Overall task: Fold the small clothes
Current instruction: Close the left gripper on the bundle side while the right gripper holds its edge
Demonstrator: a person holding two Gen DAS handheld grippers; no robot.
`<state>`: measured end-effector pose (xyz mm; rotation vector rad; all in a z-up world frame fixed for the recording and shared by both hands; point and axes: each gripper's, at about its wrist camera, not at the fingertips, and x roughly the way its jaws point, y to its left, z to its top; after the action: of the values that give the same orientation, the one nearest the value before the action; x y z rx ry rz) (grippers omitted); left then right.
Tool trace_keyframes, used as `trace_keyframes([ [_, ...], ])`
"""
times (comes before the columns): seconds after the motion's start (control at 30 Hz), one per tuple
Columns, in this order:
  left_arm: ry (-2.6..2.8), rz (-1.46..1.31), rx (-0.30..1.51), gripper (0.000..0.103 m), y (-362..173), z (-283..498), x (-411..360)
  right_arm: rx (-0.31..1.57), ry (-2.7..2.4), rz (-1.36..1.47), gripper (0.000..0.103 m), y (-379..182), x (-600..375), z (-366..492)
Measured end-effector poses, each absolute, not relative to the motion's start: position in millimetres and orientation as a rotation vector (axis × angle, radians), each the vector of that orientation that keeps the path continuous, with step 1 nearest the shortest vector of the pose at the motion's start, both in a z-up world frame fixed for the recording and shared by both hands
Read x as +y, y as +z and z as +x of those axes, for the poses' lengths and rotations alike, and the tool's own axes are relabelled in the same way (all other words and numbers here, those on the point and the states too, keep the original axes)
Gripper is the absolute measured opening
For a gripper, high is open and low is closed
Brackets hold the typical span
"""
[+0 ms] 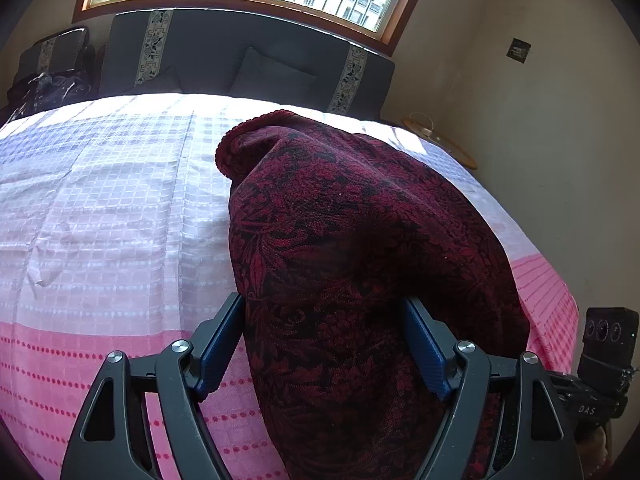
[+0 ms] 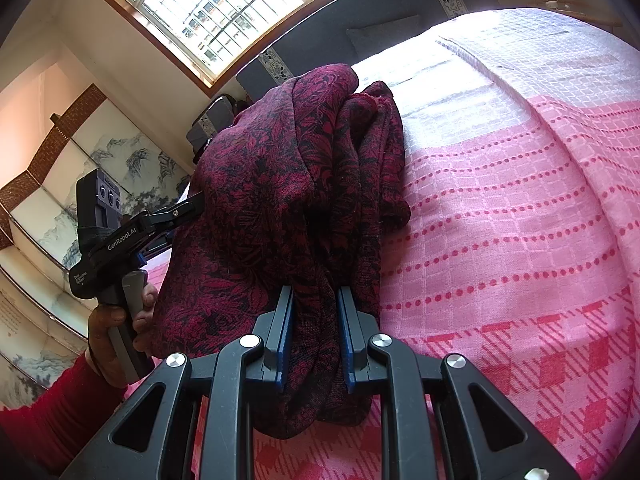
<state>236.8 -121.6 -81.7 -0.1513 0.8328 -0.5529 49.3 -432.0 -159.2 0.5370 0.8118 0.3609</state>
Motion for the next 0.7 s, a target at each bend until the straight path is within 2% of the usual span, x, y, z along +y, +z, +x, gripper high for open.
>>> trace_keyframes([
  [0.7, -0.513, -0.054, 0.786, 0.074, -76, 227, -137, 0.811, 0.361, 0.539, 0.017, -159, -432, 49],
])
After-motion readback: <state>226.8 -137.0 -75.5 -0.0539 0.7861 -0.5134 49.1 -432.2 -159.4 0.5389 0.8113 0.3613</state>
